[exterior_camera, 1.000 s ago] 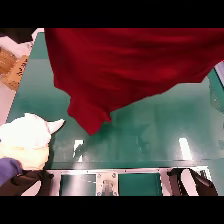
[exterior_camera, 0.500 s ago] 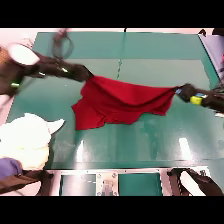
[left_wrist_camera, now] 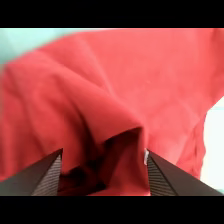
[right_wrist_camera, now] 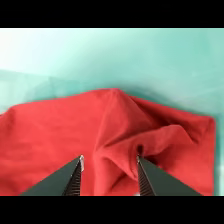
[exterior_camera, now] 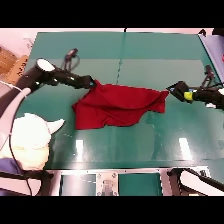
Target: Fold the shirts.
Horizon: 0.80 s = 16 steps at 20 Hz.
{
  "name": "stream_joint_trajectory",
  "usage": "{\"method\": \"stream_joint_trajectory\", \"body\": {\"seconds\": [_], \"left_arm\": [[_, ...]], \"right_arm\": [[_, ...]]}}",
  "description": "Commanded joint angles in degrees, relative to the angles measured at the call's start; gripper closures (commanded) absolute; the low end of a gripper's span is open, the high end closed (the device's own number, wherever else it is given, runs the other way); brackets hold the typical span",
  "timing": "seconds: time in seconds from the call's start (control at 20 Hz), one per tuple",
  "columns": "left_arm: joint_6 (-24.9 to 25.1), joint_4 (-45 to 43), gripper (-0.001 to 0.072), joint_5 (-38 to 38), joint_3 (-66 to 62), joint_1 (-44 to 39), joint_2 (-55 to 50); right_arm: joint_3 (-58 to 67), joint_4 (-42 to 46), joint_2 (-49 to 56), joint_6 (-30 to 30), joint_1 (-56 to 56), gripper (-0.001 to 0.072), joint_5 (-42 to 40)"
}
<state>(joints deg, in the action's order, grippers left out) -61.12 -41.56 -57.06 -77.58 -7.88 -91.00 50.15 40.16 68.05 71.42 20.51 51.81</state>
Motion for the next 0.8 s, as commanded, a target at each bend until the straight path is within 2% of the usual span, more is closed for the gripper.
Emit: {"method": "stream_joint_trajectory", "body": {"seconds": [0.0,0.1,0.2,0.4,0.6,0.75], "left_arm": [[-2.0,0.0,0.0123,-9.1,-3.9,7.0,-0.5],[-1.9,-0.7,0.0123,-11.5,-3.9,9.7,-0.6],[-2.1,-3.8,0.0123,-12.4,-3.9,10.6,-0.6],[-2.5,-5.2,0.0123,-12.4,-3.9,10.4,-0.6],[-3.1,-5.2,0.0123,-12.8,-3.9,10.4,-0.6],[-3.1,-5.2,0.0123,-13.0,-3.9,10.4,-0.6]], "right_arm": [[2.2,3.3,-1.9,3.6,5.9,0.0321,13.2],[-2.8,5.6,-5.1,6.2,5.7,0.0321,16.3],[-11.2,4.8,-8.2,7.3,2.0,0.0321,15.2],[-24.5,-4.3,-8.0,8.3,-13.1,0.0320,2.5],[-25.4,-14.9,-1.9,8.3,-28.8,0.0320,-8.3],[-23.2,-19.5,4.1,8.3,-35.0,0.0320,-10.8]]}}
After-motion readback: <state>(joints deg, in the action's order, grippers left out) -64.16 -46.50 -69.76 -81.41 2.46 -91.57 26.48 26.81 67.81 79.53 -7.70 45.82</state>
